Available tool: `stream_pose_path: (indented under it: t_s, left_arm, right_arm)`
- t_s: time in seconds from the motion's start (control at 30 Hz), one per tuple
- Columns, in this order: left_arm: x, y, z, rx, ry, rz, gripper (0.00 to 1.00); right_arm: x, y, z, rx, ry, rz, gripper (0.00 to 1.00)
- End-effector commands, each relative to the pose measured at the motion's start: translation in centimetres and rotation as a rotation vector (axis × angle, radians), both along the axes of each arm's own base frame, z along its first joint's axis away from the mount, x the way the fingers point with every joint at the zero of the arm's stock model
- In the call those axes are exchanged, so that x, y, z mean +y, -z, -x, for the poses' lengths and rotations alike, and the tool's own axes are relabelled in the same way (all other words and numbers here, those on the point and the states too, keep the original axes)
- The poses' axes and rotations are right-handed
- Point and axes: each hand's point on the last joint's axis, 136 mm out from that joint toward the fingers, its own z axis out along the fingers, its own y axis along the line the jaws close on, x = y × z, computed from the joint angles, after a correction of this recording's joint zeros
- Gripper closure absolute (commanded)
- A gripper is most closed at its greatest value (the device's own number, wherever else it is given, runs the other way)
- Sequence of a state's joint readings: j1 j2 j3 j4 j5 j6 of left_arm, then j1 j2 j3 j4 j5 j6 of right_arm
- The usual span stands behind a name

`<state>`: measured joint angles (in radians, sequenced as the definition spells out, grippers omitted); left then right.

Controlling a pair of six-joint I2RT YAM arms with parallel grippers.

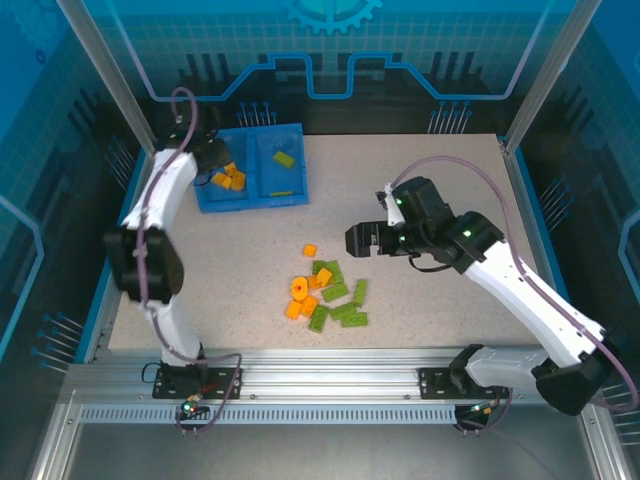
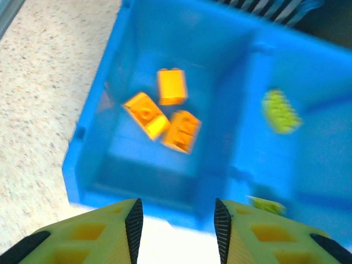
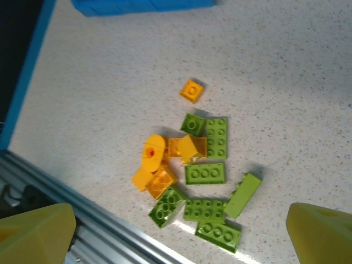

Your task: Sort the legos into containers by color

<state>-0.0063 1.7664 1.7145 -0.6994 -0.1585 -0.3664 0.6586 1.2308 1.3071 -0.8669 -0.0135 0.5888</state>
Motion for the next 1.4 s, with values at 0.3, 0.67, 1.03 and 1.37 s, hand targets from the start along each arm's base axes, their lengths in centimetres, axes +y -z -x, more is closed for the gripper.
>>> stream_pose_path:
  t_s: [0.3, 0.67, 1.03, 1.37]
  left_arm:
    - [-18.3, -11.0, 22.3, -0.553, 0.999, -0.026, 0.51]
    - [-19.6, -4.0, 32.0, -0.74, 1.517, -0.228, 0.07]
    - [-20.5, -0.2, 31.6, -0.702, 1.646, -0.258, 0.01]
    - [-19.8, 1.7, 29.5, -0.682, 1.57, -0.346, 0.01]
  right_arm:
    - [4.4, 9.6, -1.9, 0.147, -0.073, 0.234, 0.04]
    - [0.8, 17.0, -1.0, 0.334, 0.229, 0.337, 0.2]
    - [1.3, 22.4, 0.6, 0.473, 0.265, 0.322, 0.44]
    - [0.7, 18.5, -0.6, 0.357, 0.256, 0.328, 0.75]
